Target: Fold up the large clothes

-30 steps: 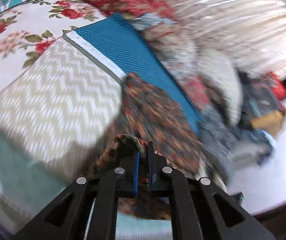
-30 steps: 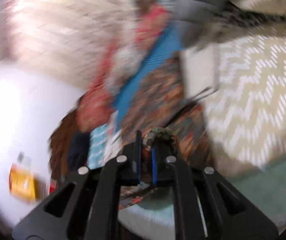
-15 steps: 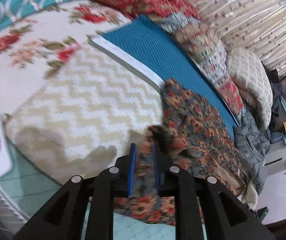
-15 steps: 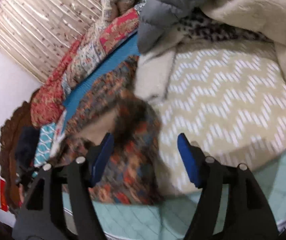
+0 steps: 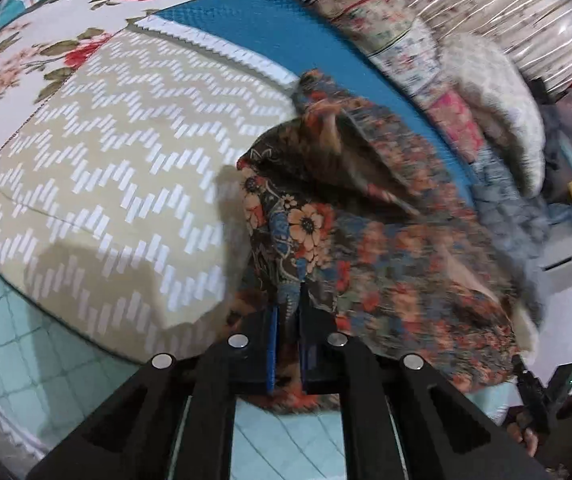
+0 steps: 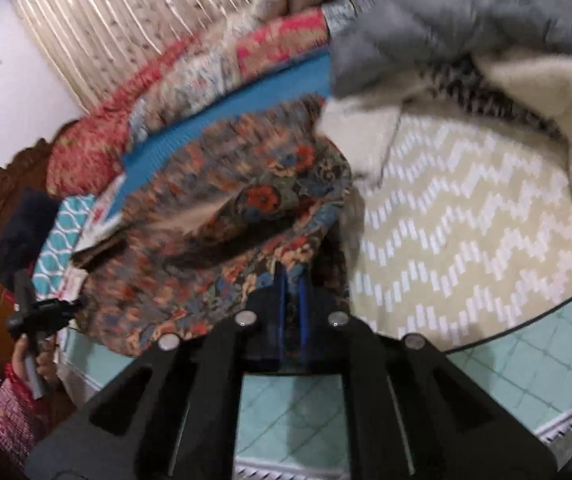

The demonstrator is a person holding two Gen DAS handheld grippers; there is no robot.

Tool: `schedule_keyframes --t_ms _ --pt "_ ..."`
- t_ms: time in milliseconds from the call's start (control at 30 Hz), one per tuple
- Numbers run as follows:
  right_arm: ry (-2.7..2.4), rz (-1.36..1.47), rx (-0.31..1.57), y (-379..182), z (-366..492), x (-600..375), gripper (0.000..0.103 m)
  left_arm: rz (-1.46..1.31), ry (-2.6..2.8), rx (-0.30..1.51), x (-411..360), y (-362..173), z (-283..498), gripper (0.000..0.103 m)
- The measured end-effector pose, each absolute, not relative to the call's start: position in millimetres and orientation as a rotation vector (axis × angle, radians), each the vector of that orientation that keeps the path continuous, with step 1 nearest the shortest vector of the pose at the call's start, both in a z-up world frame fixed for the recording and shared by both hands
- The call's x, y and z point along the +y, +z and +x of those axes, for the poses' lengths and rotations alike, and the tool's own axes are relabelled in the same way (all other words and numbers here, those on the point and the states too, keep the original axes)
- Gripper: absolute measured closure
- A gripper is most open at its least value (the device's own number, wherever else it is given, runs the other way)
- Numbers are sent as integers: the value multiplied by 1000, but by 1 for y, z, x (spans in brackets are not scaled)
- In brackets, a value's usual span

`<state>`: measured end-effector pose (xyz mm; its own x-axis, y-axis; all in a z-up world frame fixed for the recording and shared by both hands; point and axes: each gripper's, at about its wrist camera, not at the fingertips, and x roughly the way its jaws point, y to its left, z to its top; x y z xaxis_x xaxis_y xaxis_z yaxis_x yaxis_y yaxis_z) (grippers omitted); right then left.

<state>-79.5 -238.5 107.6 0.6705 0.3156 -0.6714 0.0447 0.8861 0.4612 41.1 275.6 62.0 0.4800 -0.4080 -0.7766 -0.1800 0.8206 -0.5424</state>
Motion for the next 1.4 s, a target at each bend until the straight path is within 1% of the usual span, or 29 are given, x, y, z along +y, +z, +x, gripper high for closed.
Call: schedule_keyframes --t_ms 100,167,233,333,367,400,467,500,533,600,667,733,800,867,900,933,1000,1033,1067,1100,1133,1167,1267,1333,1367,1400 --pt "183 477 804 128 -109 -238 98 -659 -187 1074 284 83 17 61" --pt "164 477 824 122 -124 -240 98 -668 -172 1078 292 90 -4 61" --pt "138 506 875 102 -132 -246 98 -699 -144 1105 303 78 -19 61" --pt "80 558 1000 47 -124 -251 97 -663 -129 1148 297 52 -16 61" --pt "53 548 1039 25 -118 -251 94 -612 -113 1151 293 42 -11 61" --pt "61 575 1010 21 -119 -254 93 -554 -93 1172 288 32 -6 63" --pt "69 626 1012 27 -121 -260 85 -548 -81 1184 288 31 -7 63" --pt "59 610 1007 36 -125 -263 72 -558 -88 1172 289 36 -11 63" --pt "41 577 985 44 -128 -266 65 -558 -100 1157 291 44 -16 63" --pt "18 466 916 70 -135 -270 65 -549 -77 1079 301 65 -34 63" --pt "64 394 894 88 -125 -262 65 -549 -45 975 310 90 -46 63" --pt "131 319 883 101 -107 -240 65 -560 -82 906 307 108 -42 63" --pt "241 214 868 111 -81 -202 65 -513 -156 895 286 119 -21 63" --pt "354 103 867 118 -54 -149 54 -425 -207 916 255 117 1 63" --pt "421 30 868 118 -42 -120 42 -389 -232 927 238 112 11 63" --pt "452 -26 869 116 -36 -104 40 -366 -259 942 227 105 19 63" --pt "481 -177 920 100 -11 -67 40 -340 -285 987 207 86 39 63" --pt "491 -225 979 88 1 -57 40 -320 -267 1010 202 75 46 63" --pt "505 -261 1063 72 13 -50 42 -299 -244 1027 201 66 49 63" --pt "528 -274 1122 59 21 -47 73 -275 -199 1052 203 55 53 63" --pt "569 -251 1165 51 26 -49 96 -263 -139 1087 212 41 55 63" --pt "582 -225 1153 54 27 -51 96 -276 -110 1105 220 33 54 63" --pt "568 -135 963 83 20 -68 97 -404 -96 1053 249 29 39 63" --pt "509 -37 857 85 23 -82 96 -439 -85 1021 257 28 32 63" --pt "461 -58 858 75 28 -82 95 -461 -80 1003 258 26 29 63" --pt "408 -116 886 60 33 -77 87 -454 -65 999 257 24 28 63"
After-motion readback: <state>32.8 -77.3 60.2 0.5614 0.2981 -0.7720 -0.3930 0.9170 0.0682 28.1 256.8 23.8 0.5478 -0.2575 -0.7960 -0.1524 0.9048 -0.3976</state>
